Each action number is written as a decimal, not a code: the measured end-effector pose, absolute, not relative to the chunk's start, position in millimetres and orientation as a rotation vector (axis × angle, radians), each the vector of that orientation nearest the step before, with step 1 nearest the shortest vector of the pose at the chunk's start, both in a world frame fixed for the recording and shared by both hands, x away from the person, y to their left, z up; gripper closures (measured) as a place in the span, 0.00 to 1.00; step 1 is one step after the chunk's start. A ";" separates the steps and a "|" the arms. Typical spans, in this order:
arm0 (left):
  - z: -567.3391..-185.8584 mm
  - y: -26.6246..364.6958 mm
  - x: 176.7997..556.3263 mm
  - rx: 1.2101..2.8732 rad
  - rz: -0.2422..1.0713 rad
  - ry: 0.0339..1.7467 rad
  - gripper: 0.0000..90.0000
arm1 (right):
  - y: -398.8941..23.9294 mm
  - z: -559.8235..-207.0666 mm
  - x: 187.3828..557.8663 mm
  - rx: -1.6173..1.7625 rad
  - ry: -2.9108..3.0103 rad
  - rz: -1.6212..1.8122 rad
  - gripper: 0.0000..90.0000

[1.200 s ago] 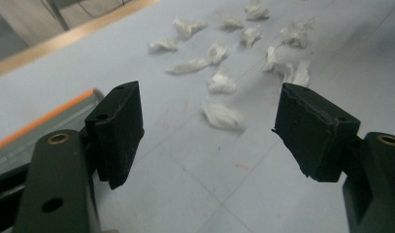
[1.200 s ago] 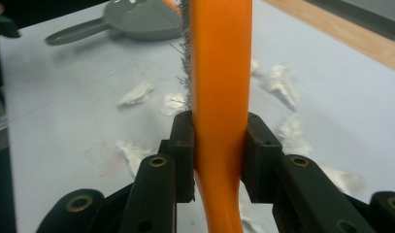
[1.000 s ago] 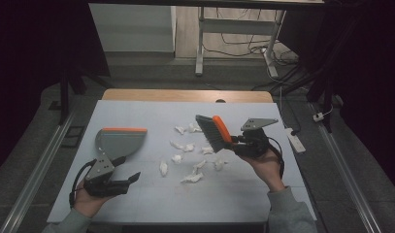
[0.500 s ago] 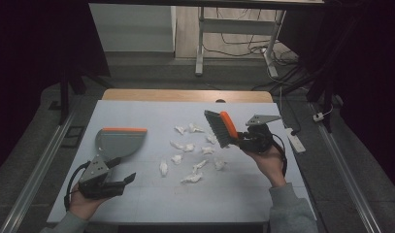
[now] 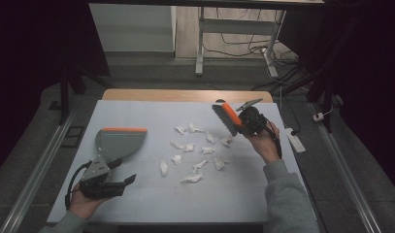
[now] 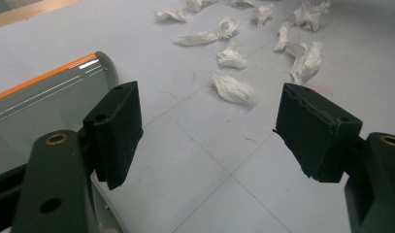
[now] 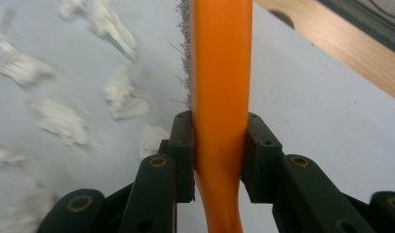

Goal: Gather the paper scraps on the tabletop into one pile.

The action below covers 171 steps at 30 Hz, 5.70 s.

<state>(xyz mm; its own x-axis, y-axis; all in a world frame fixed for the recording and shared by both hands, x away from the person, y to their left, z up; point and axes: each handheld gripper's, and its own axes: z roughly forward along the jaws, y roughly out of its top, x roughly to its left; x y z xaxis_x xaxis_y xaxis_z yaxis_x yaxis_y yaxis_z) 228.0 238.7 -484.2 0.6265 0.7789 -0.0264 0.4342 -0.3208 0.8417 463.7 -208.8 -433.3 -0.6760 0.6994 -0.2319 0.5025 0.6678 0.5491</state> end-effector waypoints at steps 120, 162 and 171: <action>-492.6 258.0 239.8 1.875 0.445 1.057 0.32 | -60.0 -441.8 390.1 0.538 3.026 0.946 0.77; -494.6 255.7 239.9 1.900 0.444 1.051 0.32 | -38.5 -436.4 397.9 0.737 2.884 1.038 0.77; -494.9 256.5 239.4 1.899 0.445 1.050 0.32 | -22.3 -475.2 416.2 0.845 2.880 0.979 0.77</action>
<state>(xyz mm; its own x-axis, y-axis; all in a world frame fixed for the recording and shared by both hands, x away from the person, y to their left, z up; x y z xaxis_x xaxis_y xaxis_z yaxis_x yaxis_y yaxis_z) 239.4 256.5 -494.9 0.5759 0.8110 -0.1032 0.4900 -0.2414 0.8376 416.2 -22.3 -475.2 -0.8565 0.4836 0.1802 0.4932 0.6644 0.5615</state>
